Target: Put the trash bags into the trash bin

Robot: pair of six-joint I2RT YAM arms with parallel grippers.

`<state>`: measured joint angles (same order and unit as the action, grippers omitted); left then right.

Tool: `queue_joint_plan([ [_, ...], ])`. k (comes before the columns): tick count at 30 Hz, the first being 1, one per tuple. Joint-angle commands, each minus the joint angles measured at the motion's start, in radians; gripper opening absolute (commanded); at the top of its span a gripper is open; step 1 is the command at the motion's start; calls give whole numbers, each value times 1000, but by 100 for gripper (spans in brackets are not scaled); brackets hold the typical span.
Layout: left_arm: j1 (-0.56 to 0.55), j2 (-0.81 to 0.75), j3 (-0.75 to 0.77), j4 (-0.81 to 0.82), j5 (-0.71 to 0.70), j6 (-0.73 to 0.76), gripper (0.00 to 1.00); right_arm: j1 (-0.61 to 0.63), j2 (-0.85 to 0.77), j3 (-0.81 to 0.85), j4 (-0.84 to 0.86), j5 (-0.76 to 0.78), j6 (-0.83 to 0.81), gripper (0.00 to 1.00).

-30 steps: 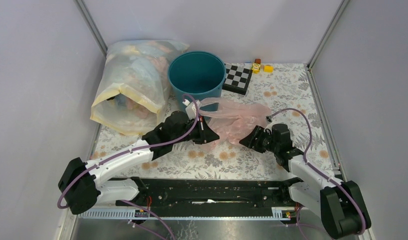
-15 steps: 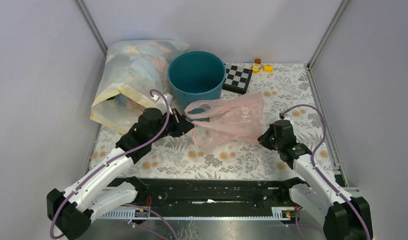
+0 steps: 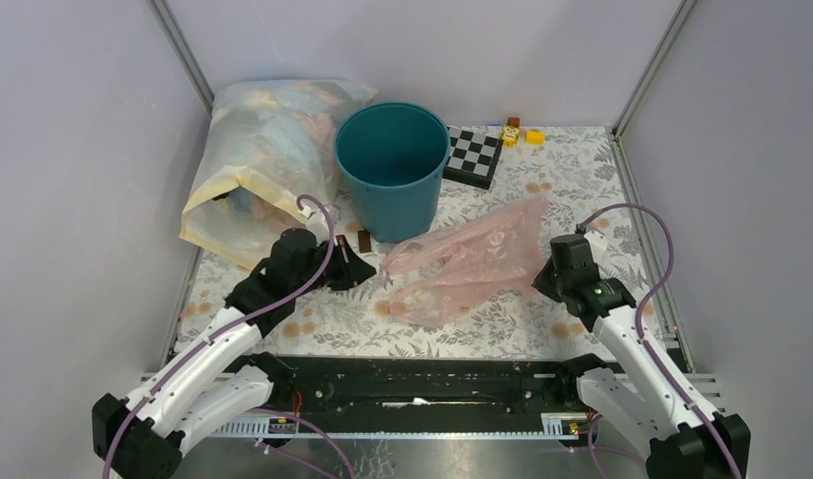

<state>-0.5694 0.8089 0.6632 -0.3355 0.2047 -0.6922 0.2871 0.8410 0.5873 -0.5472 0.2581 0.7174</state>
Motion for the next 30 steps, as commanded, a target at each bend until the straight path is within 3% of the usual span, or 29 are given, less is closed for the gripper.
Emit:
queue_joint_plan([
  [1, 2, 18, -45, 73, 129, 22, 0, 0, -62, 76, -27, -70, -77, 64],
  [2, 1, 18, -57, 84, 142, 23, 4, 0, -71, 83, -41, -72, -77, 87],
  [3, 0, 18, -76, 104, 159, 24, 14, 0, -82, 90, -49, -73, -77, 92],
  [7, -38, 26, -100, 133, 132, 30, 63, 0, -103, 117, -39, -62, -81, 95],
  [9, -87, 39, -97, 133, 63, 42, 78, 0, -85, 133, -21, -62, -89, 97],
  [11, -144, 78, -89, 132, 2, 55, 85, -1, -36, 158, -11, -69, -100, 98],
  [18, -353, 260, 12, 102, -224, 147, 95, -1, 116, 207, 4, -61, -134, 98],
  [23, -356, 411, 72, 38, -293, 105, 96, -2, 159, 191, 38, -35, -128, 97],
  [28, -345, 385, 20, 82, -324, 55, 93, -5, 186, 175, 67, -31, -127, 96],
  [30, -326, 347, -4, 105, -308, 45, 87, -6, 191, 170, 77, -41, -131, 95],
])
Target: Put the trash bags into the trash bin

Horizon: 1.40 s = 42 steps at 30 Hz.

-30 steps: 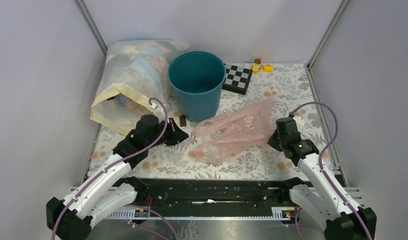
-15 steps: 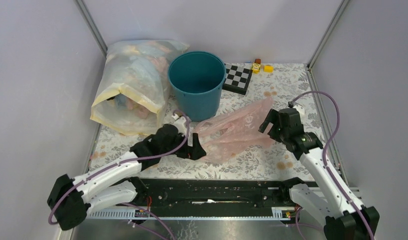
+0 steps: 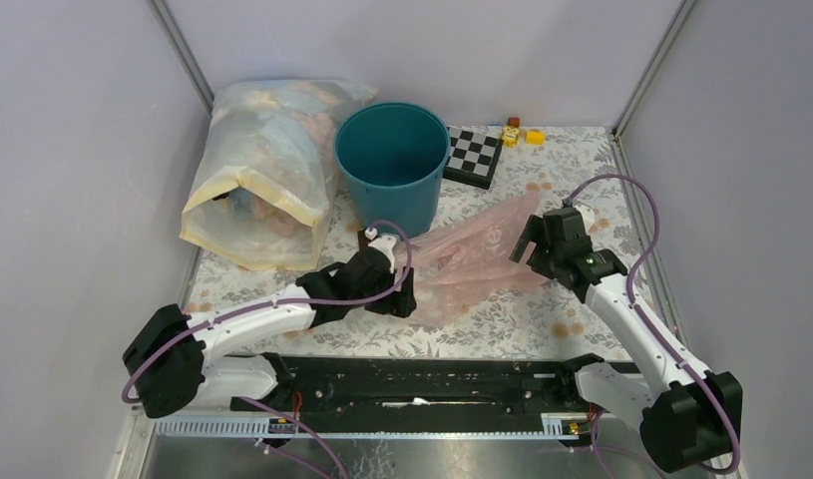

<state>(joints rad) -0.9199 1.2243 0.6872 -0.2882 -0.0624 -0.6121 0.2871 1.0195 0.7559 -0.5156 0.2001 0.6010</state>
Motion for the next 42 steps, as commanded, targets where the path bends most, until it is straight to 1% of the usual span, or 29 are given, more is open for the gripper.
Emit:
queue_joint_plan([
  [1, 36, -94, -40, 70, -25, -36, 80, -7, 14, -1, 48, 15, -13, 95],
  [3, 66, -144, -61, 82, -9, -47, 70, -6, 13, -2, 50, 11, -14, 95],
  [5, 92, -168, -72, 76, -5, -49, 67, -6, 1, -5, 52, 16, -13, 95],
  [9, 106, -121, -64, 55, 10, -39, 66, -6, -30, -16, 58, 22, -10, 95],
  [14, 105, -36, -80, 107, 91, -44, 66, -7, -36, -19, 58, 30, -8, 94],
  [17, 105, 0, -92, 129, 109, -51, 66, -6, -30, -26, 60, 39, -8, 94],
  [20, 103, 29, -120, 176, 133, -71, 65, -7, -20, -43, 70, 41, -2, 93],
  [24, 94, 88, -152, 250, 144, -101, 62, -7, 12, -77, 111, 10, 10, 91],
  [25, 91, 104, -157, 270, 143, -108, 60, -7, 24, -83, 120, 0, 12, 89],
  [28, 82, 147, -170, 315, 114, -123, 49, -6, 49, -96, 136, -17, 14, 78],
  [29, 81, 155, -174, 327, 104, -127, 44, -6, 53, -97, 140, -20, 14, 74],
  [31, 81, 163, -175, 328, 83, -129, 30, -7, 53, -102, 146, -27, 12, 62],
  [32, 81, 157, -175, 325, 73, -129, 21, -6, 51, -102, 146, -31, 9, 55],
  [34, 81, 129, -173, 304, 66, -127, 5, -6, 45, -99, 144, -45, 0, 33],
  [35, 81, 108, -169, 292, 42, -125, 0, -6, 39, -95, 133, -50, -6, 20],
  [36, 81, 84, -165, 260, 24, -121, 0, -6, 31, -85, 119, -51, -8, 8],
  [37, 81, 53, -159, 233, 12, -117, 0, -7, 19, -76, 100, -51, -11, 1],
  [40, 81, -52, -137, 152, 1, -101, 0, -6, -32, -35, 46, -62, -19, 0],
  [42, 81, -123, -109, 96, 10, -89, 0, -6, -77, -2, 15, -102, -28, 0],
])
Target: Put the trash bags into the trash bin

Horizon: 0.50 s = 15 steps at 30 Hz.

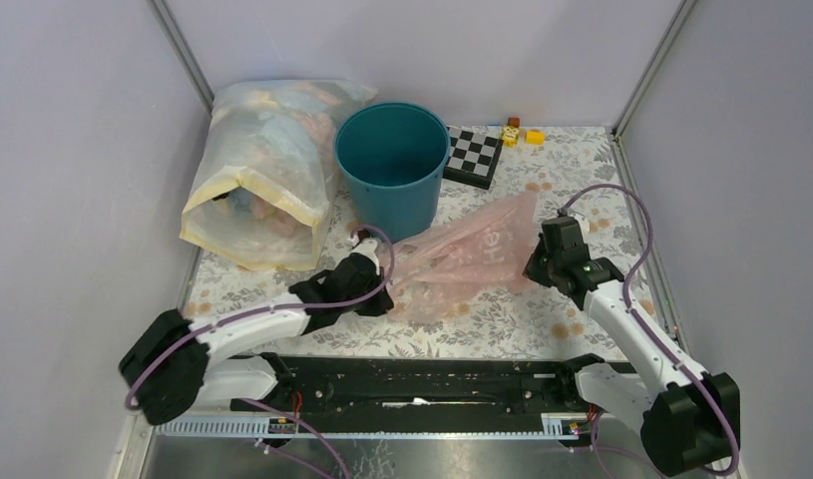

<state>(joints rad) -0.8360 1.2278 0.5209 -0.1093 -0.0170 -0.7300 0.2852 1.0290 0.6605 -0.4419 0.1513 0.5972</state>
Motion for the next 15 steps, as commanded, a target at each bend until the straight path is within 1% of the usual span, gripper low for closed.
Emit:
queue_joint_plan([
  [1, -4, -157, 76, -114, -30, 31, 0, -5, -105, 116, -73, -83, -31, 0],
  [3, -5, -217, 127, -173, -23, 40, 0, -5, -134, 181, -117, -143, -52, 0],
  [6, -6, -278, 198, -262, -12, 51, 0, -4, -156, 284, -204, -182, -77, 0],
  [10, -6, -312, 309, -330, 47, 73, 0, -4, -184, 409, -289, -201, -100, 0],
  [13, -6, -319, 418, -388, 56, 93, 0, -5, -172, 531, -356, -205, -112, 0],
  [14, -5, -320, 447, -399, 57, 98, 0, -5, -163, 575, -381, -202, -115, 18],
  [15, -6, -320, 467, -406, 56, 102, 0, -5, -153, 605, -399, -194, -118, 44],
])
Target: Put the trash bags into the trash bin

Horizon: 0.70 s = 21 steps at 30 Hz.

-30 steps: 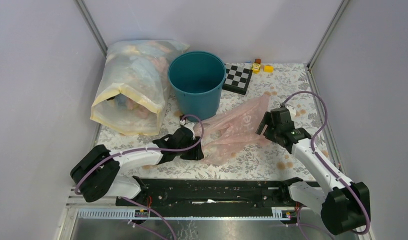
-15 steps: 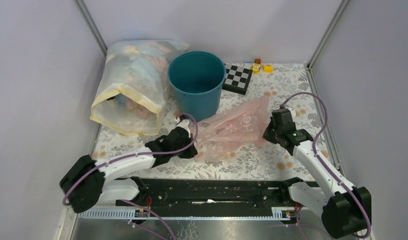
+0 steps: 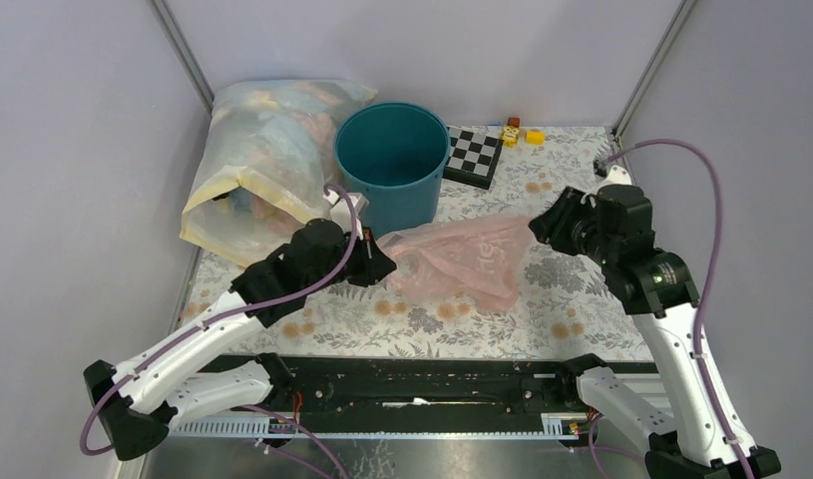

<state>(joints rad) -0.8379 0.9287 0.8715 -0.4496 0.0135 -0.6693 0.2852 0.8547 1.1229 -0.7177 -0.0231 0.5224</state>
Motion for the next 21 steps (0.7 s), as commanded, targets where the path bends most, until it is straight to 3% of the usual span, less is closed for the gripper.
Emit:
queue_joint_plan([
  [1, -3, -18, 128, -72, 26, 46, 0, -5, 26, 155, -133, -12, -42, 67],
  [2, -4, -12, 132, -79, 26, 49, 0, -5, 26, 148, -135, 1, -41, 82],
  [4, -4, -3, 110, -83, 34, 47, 0, -4, 21, 97, -128, 16, -32, 89],
  [12, -3, -42, -60, -66, -55, 40, 0, -5, -17, -336, 138, -80, 46, 92],
  [16, -2, -41, -93, -75, -87, 46, 0, -5, 63, -425, 268, -36, 64, 89],
  [21, -3, -24, -105, -67, -87, 56, 0, -5, 164, -418, 344, 69, 59, 91],
])
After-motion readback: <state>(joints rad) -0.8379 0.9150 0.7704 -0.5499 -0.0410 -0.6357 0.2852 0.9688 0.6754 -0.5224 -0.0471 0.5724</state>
